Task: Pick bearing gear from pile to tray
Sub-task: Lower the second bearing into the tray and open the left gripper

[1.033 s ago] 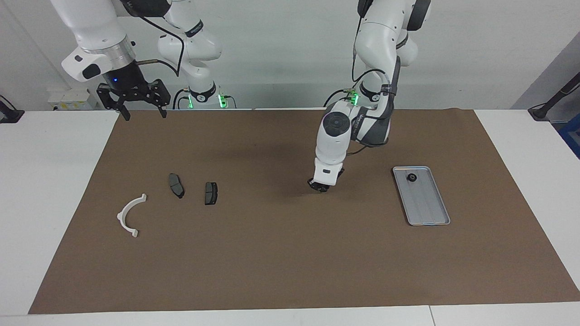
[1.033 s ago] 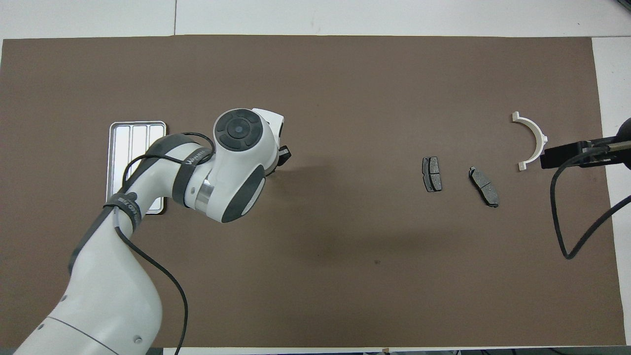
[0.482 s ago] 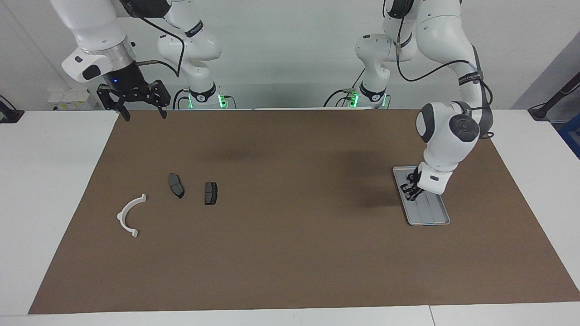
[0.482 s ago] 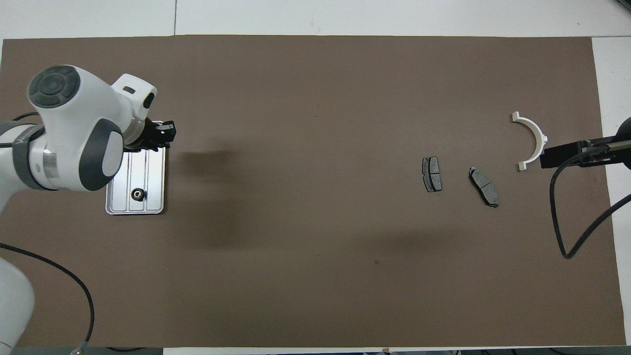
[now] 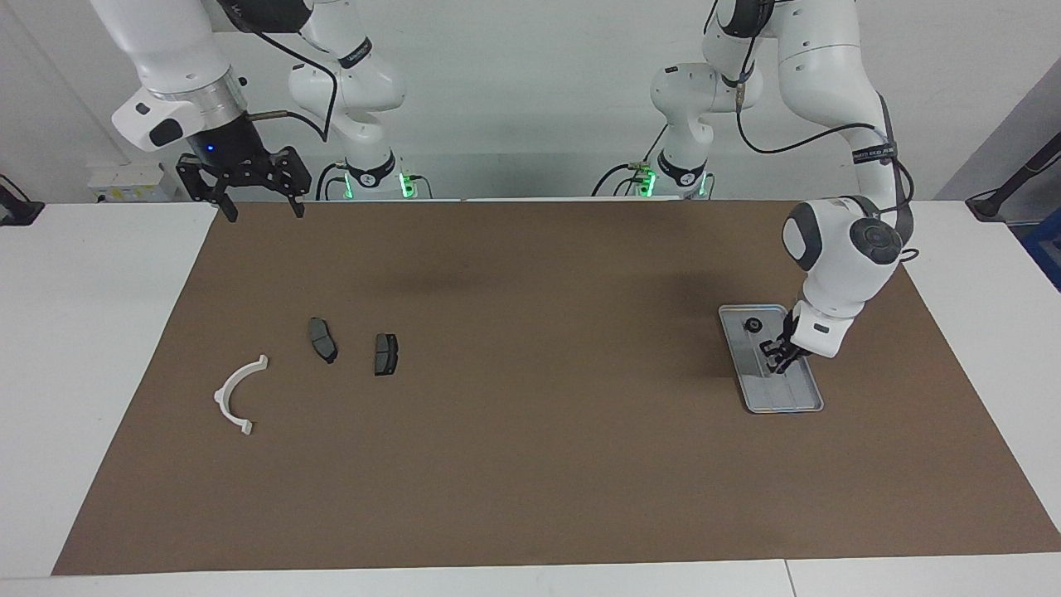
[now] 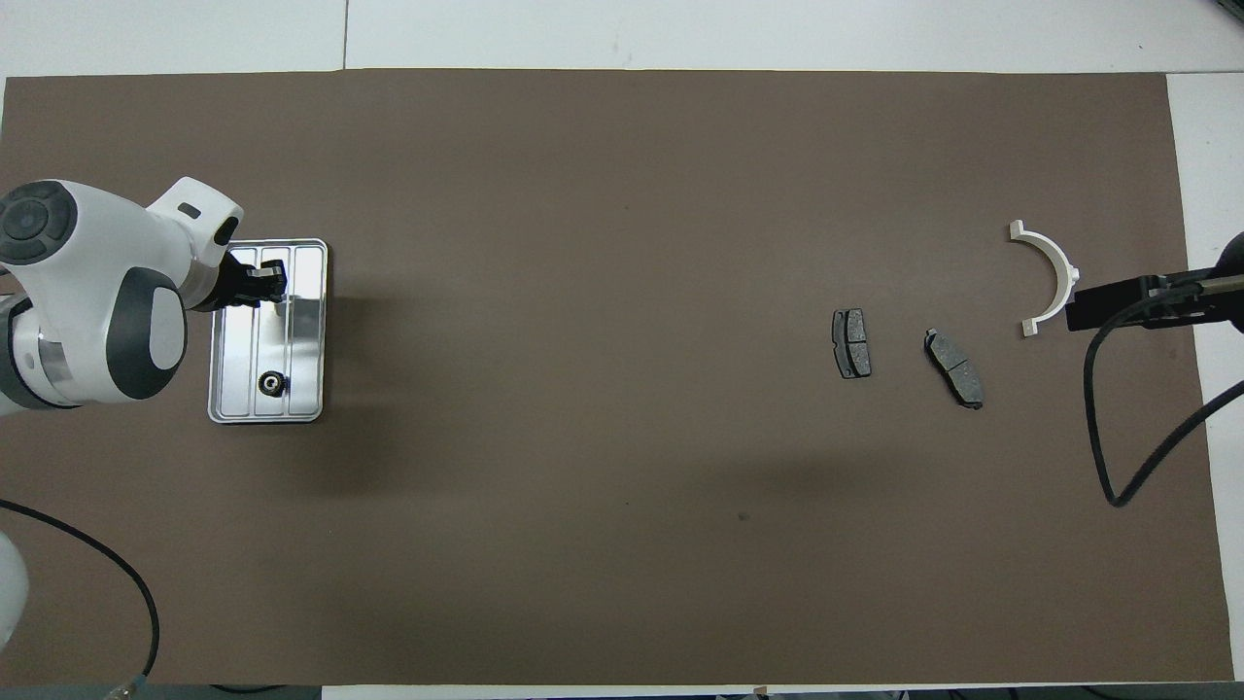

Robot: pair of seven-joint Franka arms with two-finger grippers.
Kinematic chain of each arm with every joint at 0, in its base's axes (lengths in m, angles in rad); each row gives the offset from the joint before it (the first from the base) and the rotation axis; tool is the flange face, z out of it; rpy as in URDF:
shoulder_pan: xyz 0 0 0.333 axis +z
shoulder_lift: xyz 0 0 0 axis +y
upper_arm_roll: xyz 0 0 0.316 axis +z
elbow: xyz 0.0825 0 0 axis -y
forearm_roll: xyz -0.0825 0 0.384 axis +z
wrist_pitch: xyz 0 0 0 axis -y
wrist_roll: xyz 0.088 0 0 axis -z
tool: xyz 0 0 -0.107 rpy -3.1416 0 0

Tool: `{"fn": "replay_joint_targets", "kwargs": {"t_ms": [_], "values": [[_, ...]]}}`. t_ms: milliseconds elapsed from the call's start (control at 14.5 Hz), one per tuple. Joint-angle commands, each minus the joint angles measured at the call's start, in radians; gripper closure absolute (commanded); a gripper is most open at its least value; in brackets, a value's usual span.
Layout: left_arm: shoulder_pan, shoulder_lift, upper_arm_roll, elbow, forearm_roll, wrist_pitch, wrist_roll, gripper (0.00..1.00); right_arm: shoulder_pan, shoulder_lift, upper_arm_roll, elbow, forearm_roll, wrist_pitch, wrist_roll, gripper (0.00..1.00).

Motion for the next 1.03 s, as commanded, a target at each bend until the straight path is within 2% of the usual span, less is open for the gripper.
{"fn": "replay_joint_targets", "kwargs": {"t_ms": [0, 964], "values": [[0.007, -0.003, -0.005, -0.046, -0.007, 0.060, 0.006, 0.96, -0.004, -0.010, 0.000, -0.017, 0.002, 0.014, 0.021, 0.00], [0.009, -0.005, -0.005, -0.068, -0.007, 0.080, 0.017, 0.92, -0.001, -0.010, 0.000, -0.015, 0.002, 0.015, 0.020, 0.00]]}}
